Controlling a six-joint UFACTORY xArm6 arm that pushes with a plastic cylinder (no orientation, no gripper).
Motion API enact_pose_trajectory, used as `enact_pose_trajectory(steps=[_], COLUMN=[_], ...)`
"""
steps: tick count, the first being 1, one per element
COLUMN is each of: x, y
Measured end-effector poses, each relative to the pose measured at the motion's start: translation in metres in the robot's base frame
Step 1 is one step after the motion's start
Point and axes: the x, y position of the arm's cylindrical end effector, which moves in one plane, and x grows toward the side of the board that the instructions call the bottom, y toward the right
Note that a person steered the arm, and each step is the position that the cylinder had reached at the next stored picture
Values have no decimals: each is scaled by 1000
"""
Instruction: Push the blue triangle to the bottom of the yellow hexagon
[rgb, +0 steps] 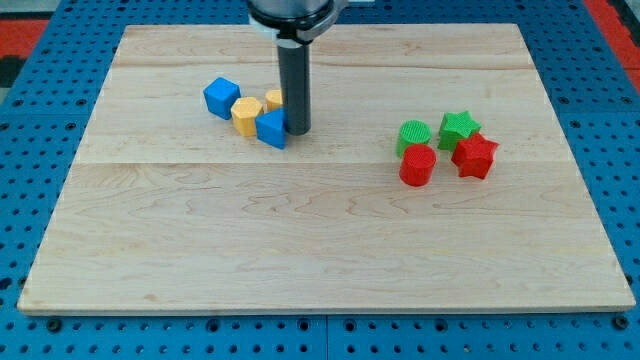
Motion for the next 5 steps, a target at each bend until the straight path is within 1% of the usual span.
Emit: enact_pose_trajectory(steps=[1, 2, 3, 5], x=[4, 16, 21, 52], y=[-13, -20, -40, -54])
